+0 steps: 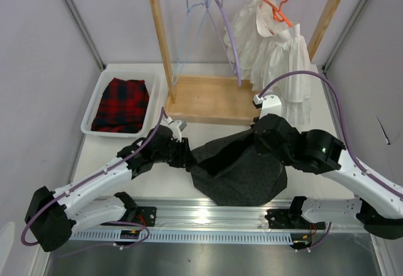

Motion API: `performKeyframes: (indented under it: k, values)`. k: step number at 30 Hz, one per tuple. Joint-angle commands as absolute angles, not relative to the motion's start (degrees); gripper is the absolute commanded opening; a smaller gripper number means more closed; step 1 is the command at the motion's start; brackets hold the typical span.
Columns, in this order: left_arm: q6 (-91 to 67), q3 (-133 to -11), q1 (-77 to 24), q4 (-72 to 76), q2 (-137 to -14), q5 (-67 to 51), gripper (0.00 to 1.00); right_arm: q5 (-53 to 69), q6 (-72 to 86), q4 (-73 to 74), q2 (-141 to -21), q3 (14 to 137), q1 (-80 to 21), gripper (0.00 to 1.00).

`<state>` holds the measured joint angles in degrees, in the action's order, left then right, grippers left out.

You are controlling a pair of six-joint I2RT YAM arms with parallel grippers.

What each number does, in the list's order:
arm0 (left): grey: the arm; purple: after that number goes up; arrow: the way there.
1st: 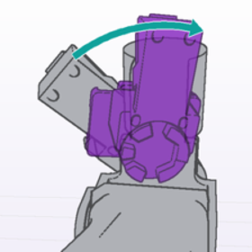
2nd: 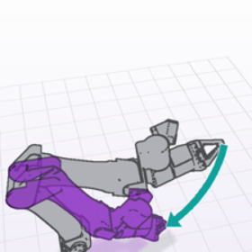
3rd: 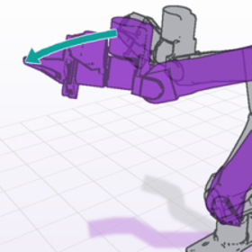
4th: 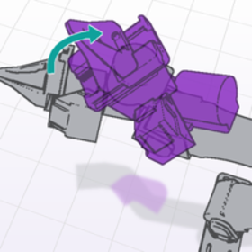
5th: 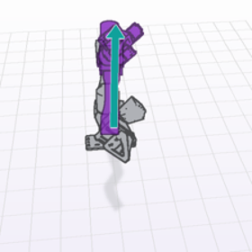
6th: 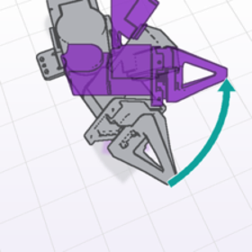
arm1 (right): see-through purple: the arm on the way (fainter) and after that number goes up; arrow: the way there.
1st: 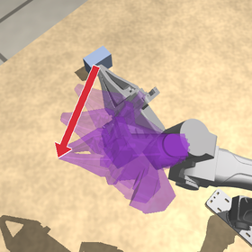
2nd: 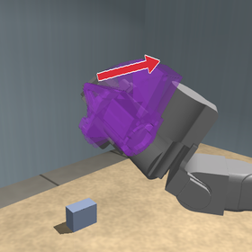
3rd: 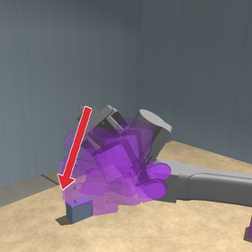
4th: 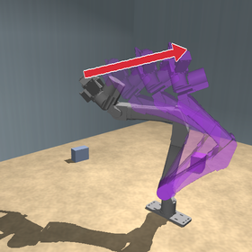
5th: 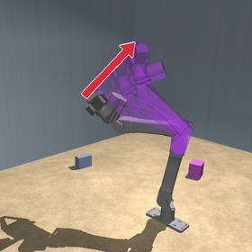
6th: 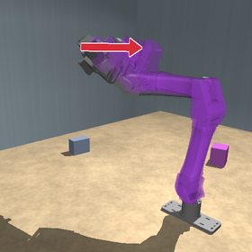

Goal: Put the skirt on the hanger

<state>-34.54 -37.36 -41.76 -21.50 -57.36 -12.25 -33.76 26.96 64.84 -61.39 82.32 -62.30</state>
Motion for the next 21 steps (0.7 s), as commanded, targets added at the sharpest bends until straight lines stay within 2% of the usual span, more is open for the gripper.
performKeyframes:
  k: [1, 3, 5, 11, 16, 17, 18, 20, 21]
  values:
    - [-36.65, -35.51, -41.48, -12.84, -54.68, -14.85, 0.44, -34.19, 28.12, 63.98, -62.4, 84.2, -63.81, 0.0]
    - [-36.65, -34.63, -41.48, -12.31, -53.79, -15.03, 0.5, -34.28, 28.39, 64.07, -62.58, 84.11, -63.9, 0.0]
    - [-36.12, -34.63, -41.48, -12.92, -53.61, -14.68, 0.51, -34.54, 28.56, 64.07, -62.58, 84.11, -63.9, 0.0]
    - [-34.28, -34.19, -41.57, -17.57, -52.21, -10.99, 0.43, -35.24, 28.48, 64.51, -62.93, 84.46, -63.72, 0.0]
    - [-32.96, -32.78, -41.57, -18.63, -51.07, -11.07, 0.42, -34.72, 27.86, 64.51, -62.67, 84.55, -62.06, 0.0]
    - [-32.87, -32.17, -41.66, -18.72, -50.72, -11.77, 0.42, -34.46, 27.77, 64.42, -62.84, 84.64, -61.79, 0.0]
    - [-32.61, -32.08, -41.66, -18.63, -50.19, -12.39, 0.48, -34.19, 27.43, 64.42, -62.84, 84.73, -61.61, 0.0]
    - [-32.08, -31.56, -41.75, -19.33, -49.75, -12.92, 0.49, -34.01, 27.33, 64.25, -63.1, 84.81, -61.17, 0.0]
    - [-31.65, -31.38, -41.75, -19.42, -49.31, -13.01, 0.54, -34.01, 27.16, 64.25, -63.11, 84.73, -61.08, 0.0]
